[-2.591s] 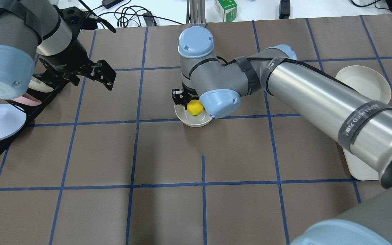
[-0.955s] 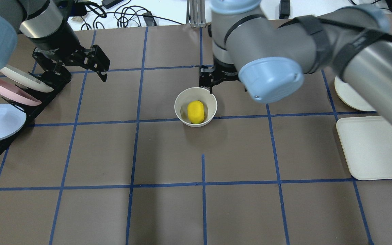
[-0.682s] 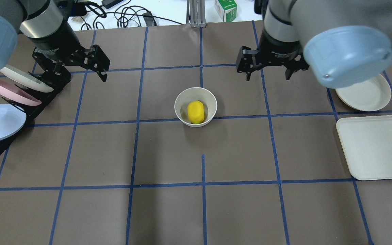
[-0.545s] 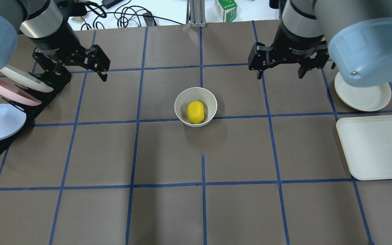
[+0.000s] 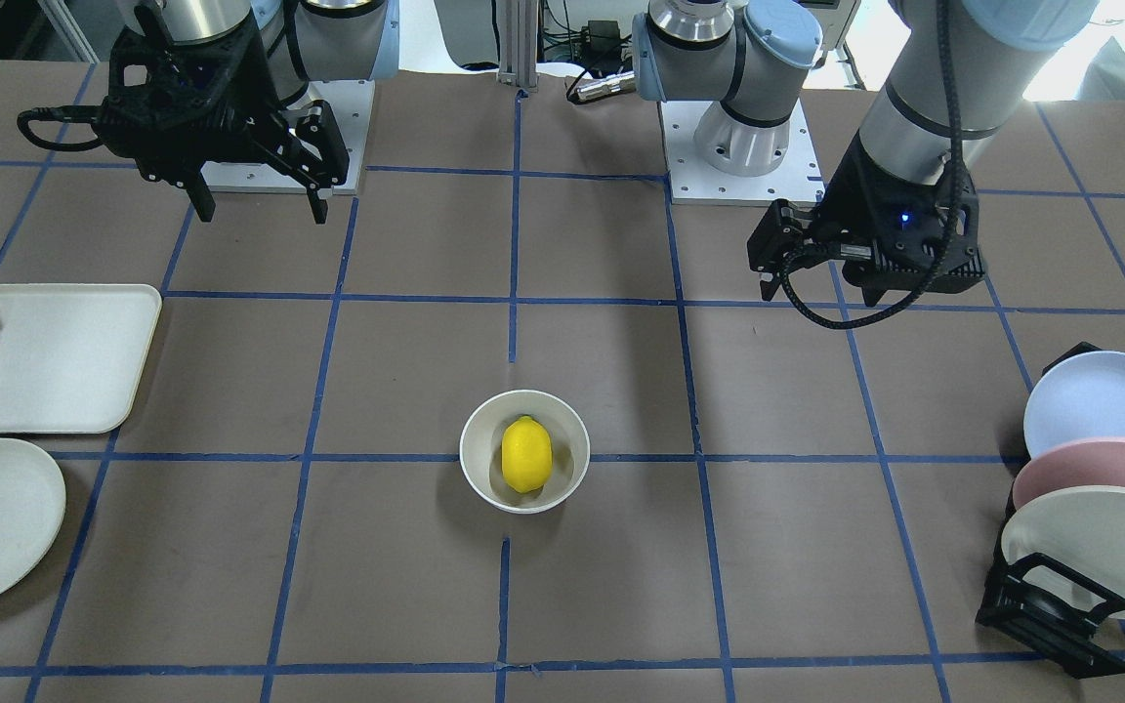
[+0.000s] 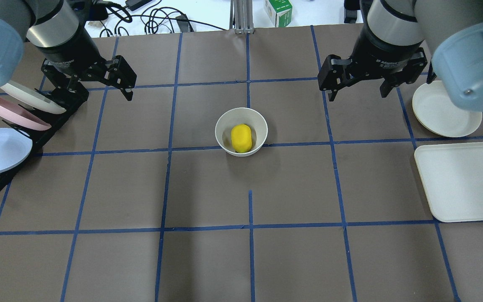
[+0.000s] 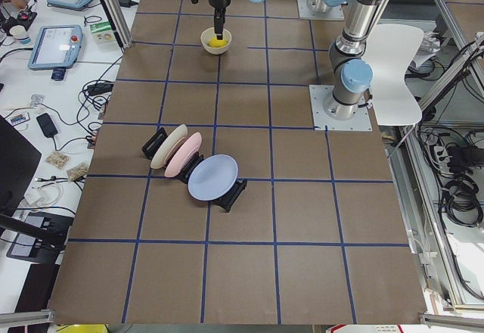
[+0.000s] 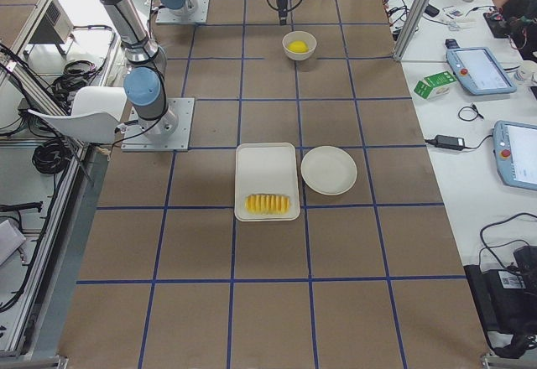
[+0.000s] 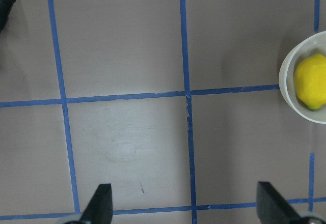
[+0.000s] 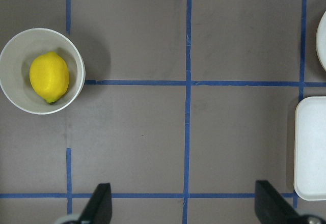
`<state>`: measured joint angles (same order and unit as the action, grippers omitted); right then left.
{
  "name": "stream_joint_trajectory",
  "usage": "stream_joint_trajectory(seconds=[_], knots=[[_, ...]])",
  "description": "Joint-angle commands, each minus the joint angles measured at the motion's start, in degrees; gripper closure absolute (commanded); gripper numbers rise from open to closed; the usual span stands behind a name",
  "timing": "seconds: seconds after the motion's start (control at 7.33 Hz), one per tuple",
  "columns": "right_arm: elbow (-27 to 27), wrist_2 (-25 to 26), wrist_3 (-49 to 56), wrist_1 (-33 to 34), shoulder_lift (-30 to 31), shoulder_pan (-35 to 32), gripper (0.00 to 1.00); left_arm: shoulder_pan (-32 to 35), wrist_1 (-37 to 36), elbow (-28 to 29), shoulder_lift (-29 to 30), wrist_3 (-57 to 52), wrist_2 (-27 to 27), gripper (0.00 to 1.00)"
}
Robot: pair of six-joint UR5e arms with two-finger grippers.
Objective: Place bowl and put lemon in it
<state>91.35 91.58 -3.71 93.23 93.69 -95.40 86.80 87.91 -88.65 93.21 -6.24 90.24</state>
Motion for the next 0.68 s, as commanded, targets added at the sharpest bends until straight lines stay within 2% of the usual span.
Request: stream_joint_trajectory(seconds=[0.0, 0.55], knots=[[0.06, 0.35, 2.03, -0.41, -0.17, 0.48, 0.0, 0.03, -0.1, -0.03, 0.04, 0.0, -0.07, 0.0], [-0.03, 0.18, 2.48, -0.68, -0.08, 1.62, 0.0, -0.05, -0.1, -0.03, -0.05, 0.0, -0.07, 0.0]])
